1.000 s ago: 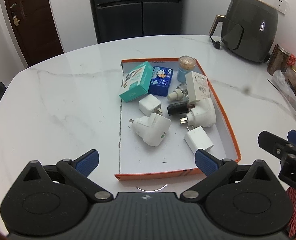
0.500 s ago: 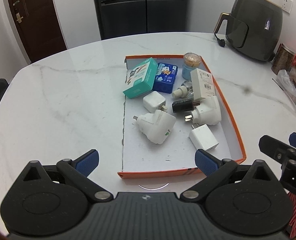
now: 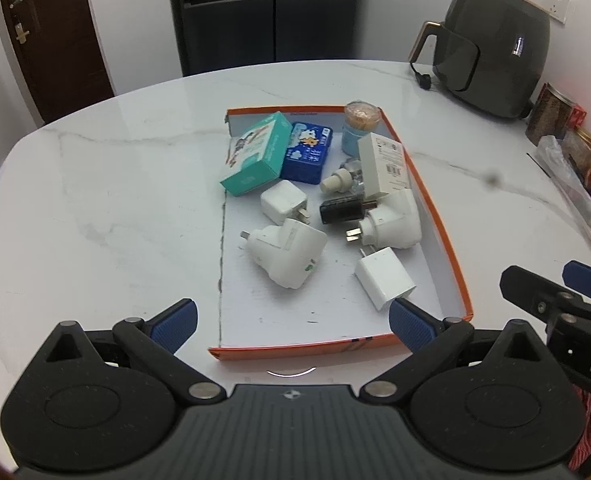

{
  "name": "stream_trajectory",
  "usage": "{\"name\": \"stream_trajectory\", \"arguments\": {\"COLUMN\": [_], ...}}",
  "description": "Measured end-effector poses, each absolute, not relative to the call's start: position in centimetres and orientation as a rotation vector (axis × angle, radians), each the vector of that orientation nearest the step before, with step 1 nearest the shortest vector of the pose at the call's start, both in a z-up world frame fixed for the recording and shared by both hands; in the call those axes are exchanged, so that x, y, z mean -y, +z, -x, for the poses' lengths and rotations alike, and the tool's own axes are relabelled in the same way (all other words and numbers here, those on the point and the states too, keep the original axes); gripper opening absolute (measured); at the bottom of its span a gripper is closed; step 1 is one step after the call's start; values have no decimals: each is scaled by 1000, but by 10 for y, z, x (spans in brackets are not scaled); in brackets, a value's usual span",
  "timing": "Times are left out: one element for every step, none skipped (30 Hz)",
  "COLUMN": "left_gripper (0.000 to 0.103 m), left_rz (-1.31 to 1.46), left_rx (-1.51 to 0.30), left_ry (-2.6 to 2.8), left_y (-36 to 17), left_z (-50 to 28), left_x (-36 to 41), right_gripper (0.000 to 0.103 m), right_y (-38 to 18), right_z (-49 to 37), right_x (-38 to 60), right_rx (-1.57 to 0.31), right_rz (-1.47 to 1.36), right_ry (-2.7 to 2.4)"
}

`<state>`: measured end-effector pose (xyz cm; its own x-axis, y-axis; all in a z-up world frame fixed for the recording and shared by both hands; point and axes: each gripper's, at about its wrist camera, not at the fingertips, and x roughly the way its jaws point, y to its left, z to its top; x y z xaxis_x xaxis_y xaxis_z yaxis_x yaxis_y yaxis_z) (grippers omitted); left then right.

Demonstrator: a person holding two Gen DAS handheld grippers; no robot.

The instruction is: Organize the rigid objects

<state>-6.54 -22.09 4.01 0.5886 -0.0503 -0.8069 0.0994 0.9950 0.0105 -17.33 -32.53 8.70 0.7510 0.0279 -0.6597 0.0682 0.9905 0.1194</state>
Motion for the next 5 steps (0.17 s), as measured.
{"name": "stream_trajectory", "arguments": {"left_gripper": [103, 103, 103, 103, 103], "left_rz": [-59, -60, -57, -55, -57], "left_rx": [-937, -932, -928, -929, -932], "left_ry": [-83, -82, -86, -88, -90], "left_y": [40, 40, 41, 41, 41], "left_z": [65, 65, 65, 64, 63], "left_x": [221, 222, 221, 221, 221], "right_gripper": [82, 82, 82, 82, 82], "right_y": [87, 87, 87, 86, 86], "right_z": [172, 172, 172, 171, 171], "right_x": [326, 327, 327, 327, 327], "right_rx": [-722, -722, -721, -722, -722], "right_rz": [-139, -139, -140, -140, -140], "right_ry": [-23, -23, -24, -24, -23]}}
